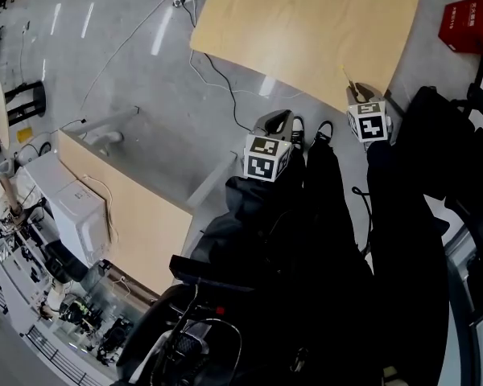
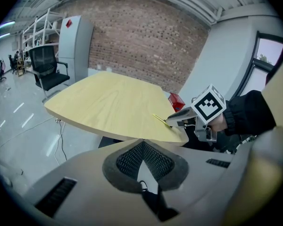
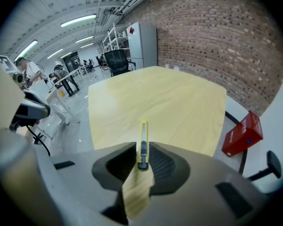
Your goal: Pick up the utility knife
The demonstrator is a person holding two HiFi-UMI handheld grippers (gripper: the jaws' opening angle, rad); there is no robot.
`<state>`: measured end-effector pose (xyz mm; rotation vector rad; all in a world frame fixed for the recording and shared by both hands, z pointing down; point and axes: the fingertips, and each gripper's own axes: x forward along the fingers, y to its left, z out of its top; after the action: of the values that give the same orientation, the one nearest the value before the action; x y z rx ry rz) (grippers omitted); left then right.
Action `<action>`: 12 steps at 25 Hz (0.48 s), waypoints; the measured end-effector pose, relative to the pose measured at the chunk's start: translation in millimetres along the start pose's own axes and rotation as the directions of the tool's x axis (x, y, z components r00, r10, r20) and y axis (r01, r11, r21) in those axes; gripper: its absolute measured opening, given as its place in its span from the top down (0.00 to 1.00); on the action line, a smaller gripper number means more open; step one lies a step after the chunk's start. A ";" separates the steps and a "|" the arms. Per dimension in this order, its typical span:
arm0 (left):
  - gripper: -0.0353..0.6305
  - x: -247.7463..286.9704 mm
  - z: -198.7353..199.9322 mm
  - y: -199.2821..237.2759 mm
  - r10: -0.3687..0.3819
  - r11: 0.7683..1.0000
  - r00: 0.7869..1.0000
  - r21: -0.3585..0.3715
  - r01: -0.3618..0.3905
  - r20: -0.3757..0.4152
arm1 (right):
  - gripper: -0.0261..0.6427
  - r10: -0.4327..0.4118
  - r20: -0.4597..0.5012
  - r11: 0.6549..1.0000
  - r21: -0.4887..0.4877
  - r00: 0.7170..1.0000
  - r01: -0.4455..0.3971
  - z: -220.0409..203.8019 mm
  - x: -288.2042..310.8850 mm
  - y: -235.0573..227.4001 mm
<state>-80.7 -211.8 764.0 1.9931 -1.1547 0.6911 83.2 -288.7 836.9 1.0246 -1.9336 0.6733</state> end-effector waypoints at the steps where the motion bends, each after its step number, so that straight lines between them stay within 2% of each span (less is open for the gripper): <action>1: 0.95 -0.2 -1.7 0.6 -0.002 1.000 1.000 -0.002 0.001 -0.006 | 0.86 0.001 -0.004 1.000 0.000 1.000 -0.001 -0.7 1.8 -0.7; 12: 0.95 1.5 -10.3 9.8 0.000 1.000 1.000 -0.014 -0.001 -0.020 | 0.86 0.013 -0.046 1.000 0.000 0.999 -0.013 -7.9 13.4 -1.7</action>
<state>-89.7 -207.6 774.3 1.9699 -1.1455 0.6997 83.5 -289.1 852.6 0.9884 -1.9026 0.6976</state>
